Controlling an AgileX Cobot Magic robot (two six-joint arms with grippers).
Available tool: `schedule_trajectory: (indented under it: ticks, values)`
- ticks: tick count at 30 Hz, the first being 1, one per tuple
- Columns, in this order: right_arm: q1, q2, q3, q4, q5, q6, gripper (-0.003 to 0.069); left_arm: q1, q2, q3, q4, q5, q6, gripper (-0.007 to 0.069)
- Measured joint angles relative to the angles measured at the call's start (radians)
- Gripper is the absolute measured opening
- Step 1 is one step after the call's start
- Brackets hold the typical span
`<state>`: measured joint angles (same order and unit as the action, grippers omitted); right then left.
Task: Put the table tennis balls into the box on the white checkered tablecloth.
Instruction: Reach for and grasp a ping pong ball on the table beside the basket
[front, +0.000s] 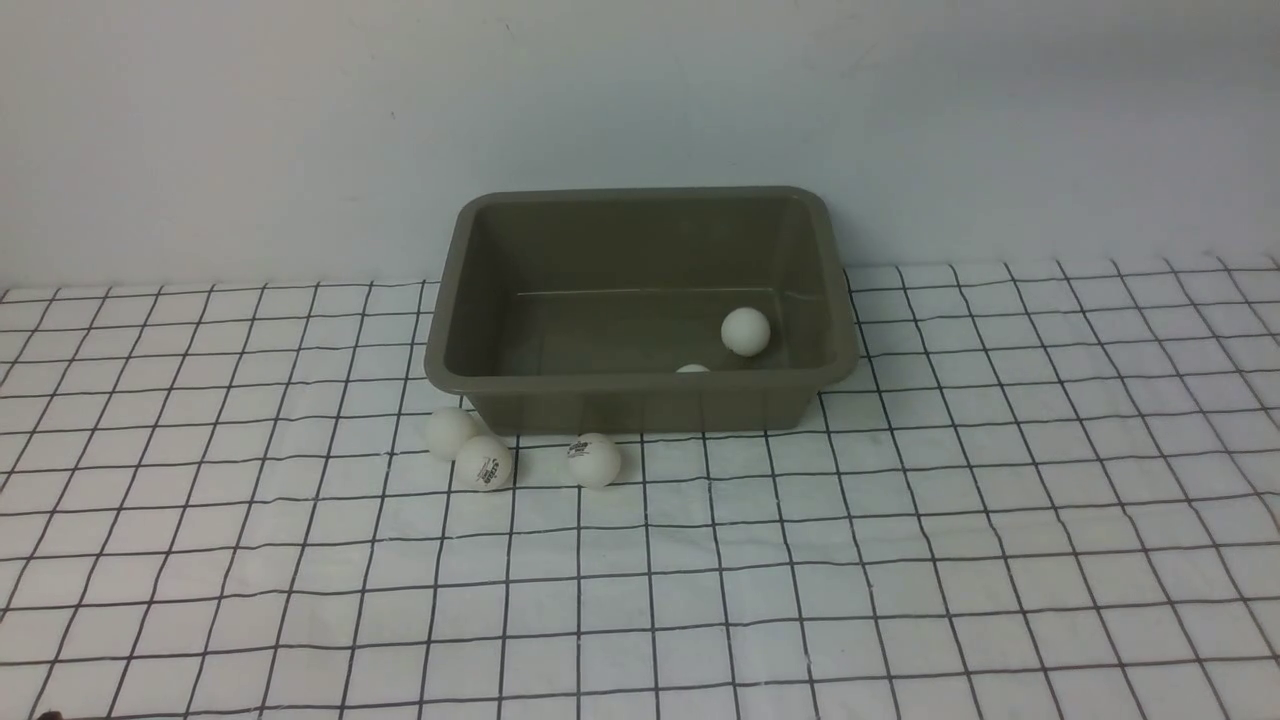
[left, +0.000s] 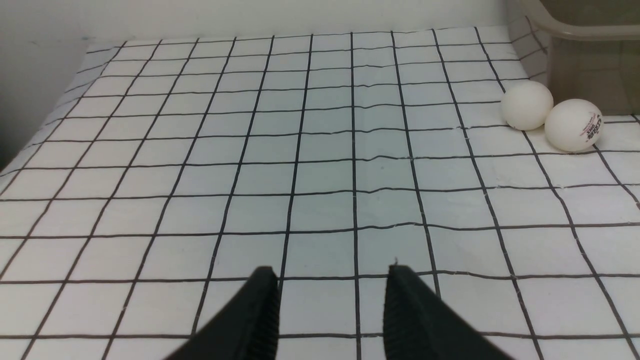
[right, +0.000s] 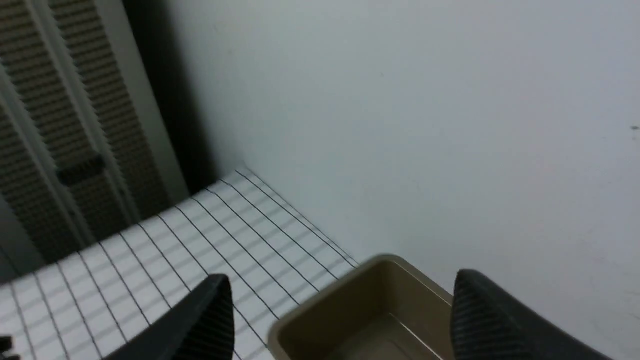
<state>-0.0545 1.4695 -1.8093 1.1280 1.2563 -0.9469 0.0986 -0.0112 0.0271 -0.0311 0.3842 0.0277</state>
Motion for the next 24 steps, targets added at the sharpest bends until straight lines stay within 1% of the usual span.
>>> schedule_trajectory:
  ticks: [6,11,15,18,21,22,24]
  values:
    - [0.0,0.0,0.0,0.076,-0.001,0.076,0.0526,0.0,0.0,0.0,0.0,0.0,0.0,0.0268]
    - [0.0,0.0,0.0,0.098,-0.001,0.099,0.0526,0.0,0.0,0.0,0.0,0.0,0.0,0.0268]
    - [0.0,0.0,0.0,0.049,-0.026,0.083,0.0526,0.0,0.0,0.0,0.0,0.0,0.0,0.0268]
    - [0.0,0.0,0.0,0.006,-0.076,0.042,0.0526,0.0,0.0,0.0,0.0,0.0,0.0,0.0268]
    - [0.0,0.004,0.0,-0.04,-0.147,-0.025,0.0526,0.0,0.0,0.0,0.0,0.0,0.0,0.0268]
    - [0.0,0.006,0.0,-0.07,-0.192,-0.06,0.0526,0.0,0.0,0.0,0.0,0.0,0.0,0.0268]
    - [0.0,0.012,0.0,-0.111,-0.262,-0.089,0.0526,0.0,0.0,0.0,0.0,0.0,0.0,0.0268]
